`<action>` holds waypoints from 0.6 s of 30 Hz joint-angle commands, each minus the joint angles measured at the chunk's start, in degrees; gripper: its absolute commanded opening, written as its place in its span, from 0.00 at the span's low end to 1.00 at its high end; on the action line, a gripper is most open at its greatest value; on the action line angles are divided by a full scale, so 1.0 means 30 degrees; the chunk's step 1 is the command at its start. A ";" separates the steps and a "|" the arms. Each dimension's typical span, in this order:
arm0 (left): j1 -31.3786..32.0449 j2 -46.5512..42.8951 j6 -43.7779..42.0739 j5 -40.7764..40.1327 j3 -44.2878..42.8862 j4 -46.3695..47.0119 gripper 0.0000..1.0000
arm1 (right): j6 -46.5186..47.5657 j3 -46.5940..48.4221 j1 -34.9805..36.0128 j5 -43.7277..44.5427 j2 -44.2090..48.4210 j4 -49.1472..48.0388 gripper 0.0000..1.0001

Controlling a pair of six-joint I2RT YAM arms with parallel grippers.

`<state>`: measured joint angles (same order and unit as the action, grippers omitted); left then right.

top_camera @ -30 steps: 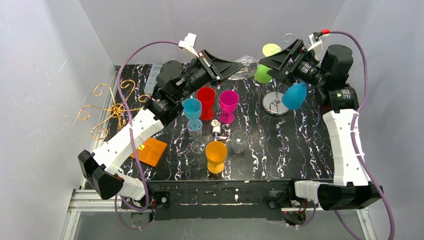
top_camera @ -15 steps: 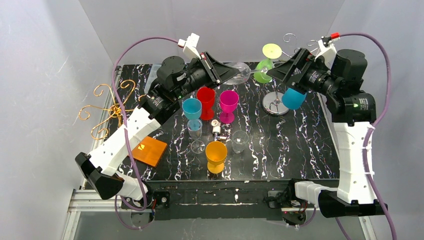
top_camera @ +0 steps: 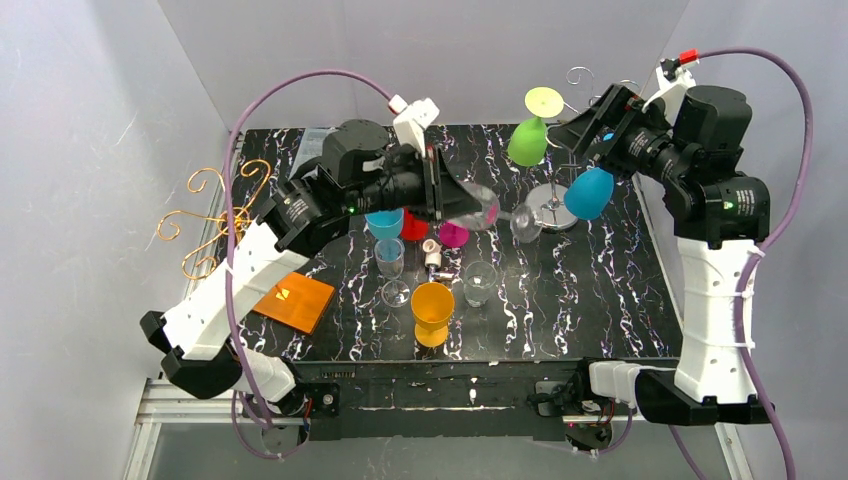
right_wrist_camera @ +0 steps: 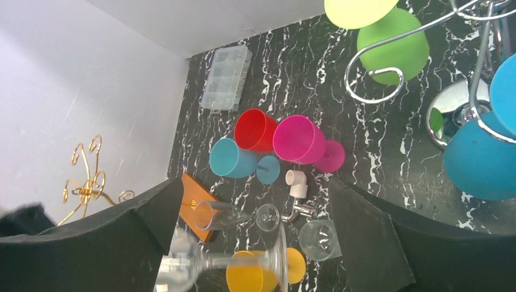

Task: Take the wine glass off the wine glass rack
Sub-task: Place the wine glass at the center of the board.

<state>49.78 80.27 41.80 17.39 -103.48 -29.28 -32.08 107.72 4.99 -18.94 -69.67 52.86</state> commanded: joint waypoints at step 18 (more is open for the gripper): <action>0.7261 0.2890 -0.6481 -0.4029 -0.1741 -0.8859 0.00 | 0.0664 0.3794 -0.0024 0.4721 -0.3144 0.0603 0.98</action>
<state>69.80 87.26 26.20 9.76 -105.93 -52.58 -31.03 116.97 4.99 -8.19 -78.89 54.52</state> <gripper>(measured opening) 0.094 0.983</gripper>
